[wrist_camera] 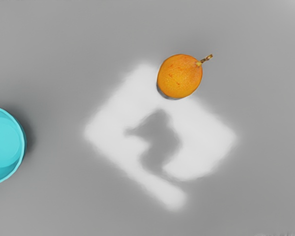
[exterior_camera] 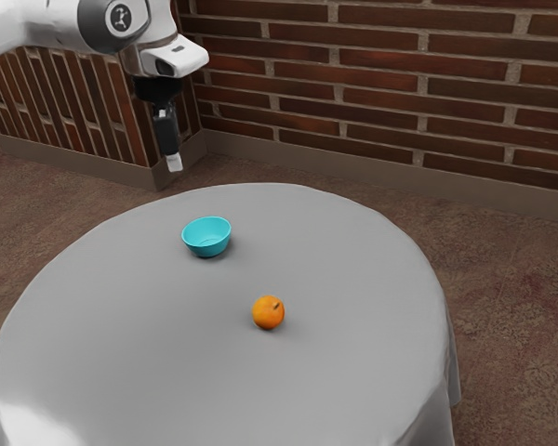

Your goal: Place the pear in the bowl.

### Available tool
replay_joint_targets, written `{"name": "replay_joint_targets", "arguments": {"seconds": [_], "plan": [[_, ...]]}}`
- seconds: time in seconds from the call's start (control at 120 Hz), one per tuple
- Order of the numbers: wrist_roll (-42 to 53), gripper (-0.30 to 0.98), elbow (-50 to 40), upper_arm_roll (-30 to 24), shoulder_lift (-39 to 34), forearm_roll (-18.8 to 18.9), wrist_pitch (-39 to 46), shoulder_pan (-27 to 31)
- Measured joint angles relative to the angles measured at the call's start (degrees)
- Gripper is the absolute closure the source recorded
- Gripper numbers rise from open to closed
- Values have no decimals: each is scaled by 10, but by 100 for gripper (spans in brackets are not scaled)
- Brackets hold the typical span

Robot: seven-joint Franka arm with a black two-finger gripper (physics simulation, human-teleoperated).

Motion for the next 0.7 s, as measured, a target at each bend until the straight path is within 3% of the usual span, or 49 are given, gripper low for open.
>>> {"name": "replay_joint_targets", "arguments": {"seconds": [0.383, 0.7], "plan": [[67, 0, -3, -3, 15, -1, 7, -3], [256, 0, -74, -25, 86, -78, 90, -11]]}}
